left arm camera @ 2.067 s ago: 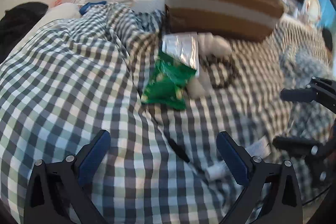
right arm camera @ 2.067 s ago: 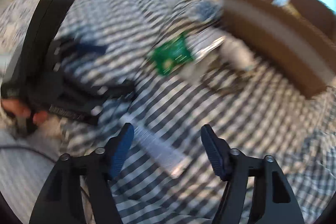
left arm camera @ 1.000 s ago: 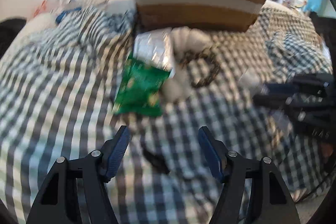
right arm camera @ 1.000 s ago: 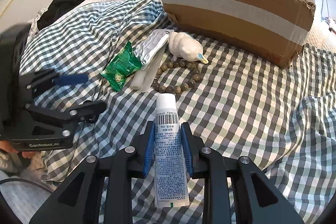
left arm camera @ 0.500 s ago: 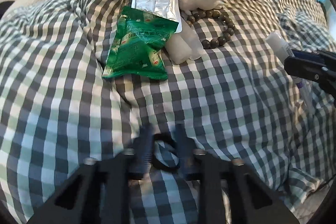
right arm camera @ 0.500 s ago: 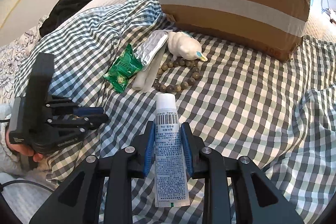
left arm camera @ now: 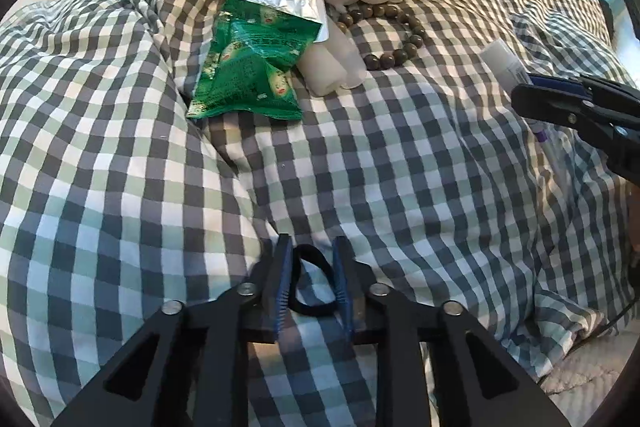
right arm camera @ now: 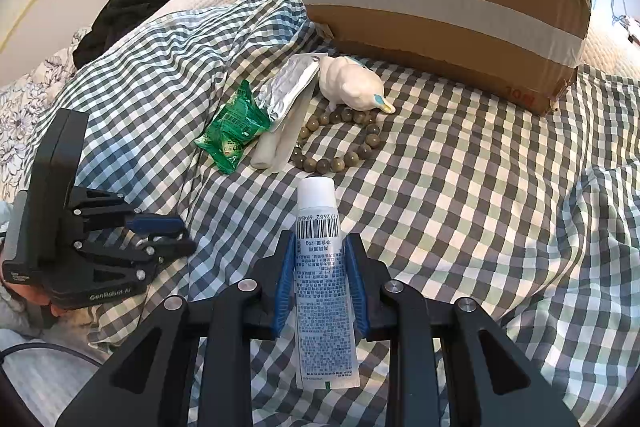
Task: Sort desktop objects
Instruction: 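Grasp the white toothpaste tube with the right tool while the left tool grasps the black hair tie, then carry the hair tie in the left tool and toothpaste tube in the right tool to the box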
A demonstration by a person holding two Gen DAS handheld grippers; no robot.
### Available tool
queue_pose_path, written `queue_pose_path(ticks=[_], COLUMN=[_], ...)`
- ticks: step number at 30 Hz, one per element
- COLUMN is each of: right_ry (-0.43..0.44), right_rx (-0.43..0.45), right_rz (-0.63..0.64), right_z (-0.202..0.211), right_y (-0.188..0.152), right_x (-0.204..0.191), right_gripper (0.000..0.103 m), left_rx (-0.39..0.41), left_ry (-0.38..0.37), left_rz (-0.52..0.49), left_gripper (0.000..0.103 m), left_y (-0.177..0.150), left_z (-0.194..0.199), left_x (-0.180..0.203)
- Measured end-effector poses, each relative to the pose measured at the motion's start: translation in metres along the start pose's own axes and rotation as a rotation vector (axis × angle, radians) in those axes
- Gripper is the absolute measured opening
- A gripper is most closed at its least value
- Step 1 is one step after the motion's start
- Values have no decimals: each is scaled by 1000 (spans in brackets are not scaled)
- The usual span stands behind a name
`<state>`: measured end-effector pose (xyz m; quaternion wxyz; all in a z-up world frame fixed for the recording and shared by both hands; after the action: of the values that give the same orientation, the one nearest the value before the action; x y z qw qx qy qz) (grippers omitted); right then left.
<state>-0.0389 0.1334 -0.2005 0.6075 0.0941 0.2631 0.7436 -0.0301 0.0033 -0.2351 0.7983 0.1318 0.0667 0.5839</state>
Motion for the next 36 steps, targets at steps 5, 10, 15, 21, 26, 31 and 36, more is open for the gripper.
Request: queue_pose_path(ticks=[5, 10, 15, 21, 26, 31, 36], right_ry=[5, 5, -1, -22, -59, -91, -76], right_rx=[1, 1, -15, -69, -143, -92, -16], right_rz=[1, -1, 5, 0, 42, 66, 47], right_z=[1, 0, -4, -19, -39, -27, -3], right_y=[0, 0, -3, -9, -18, -14, -6], right_x=[-1, -1, 0, 3, -2, -8, -9], right_gripper=[25, 25, 26, 40, 27, 26, 26], left_rx=[-7, -6, -2, -22, -18, 56, 148], left_ry=[-11, 33, 7, 8, 1, 1, 0], left_rz=[-35, -15, 30, 43, 50, 37, 60], left_gripper=[45, 15, 8, 9, 6, 4, 4], left_y=[-4, -11, -12, -13, -14, -14, -6], left_z=[3, 5, 6, 0, -4, 10, 30], left_x=[8, -4, -12, -14, -17, -17, -17])
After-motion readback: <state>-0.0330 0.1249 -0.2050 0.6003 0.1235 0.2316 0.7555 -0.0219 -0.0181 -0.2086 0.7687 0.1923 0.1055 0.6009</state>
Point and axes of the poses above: each gripper's, at about its wrist camera, not at the fingertips, and z roughly against the way its jaws point, x to its right, y to its top, the point moved 7 cm from there along -z, roughly the way its jaws point, and after that the axes turned 1 degree about -y, right-handed, at the moved point
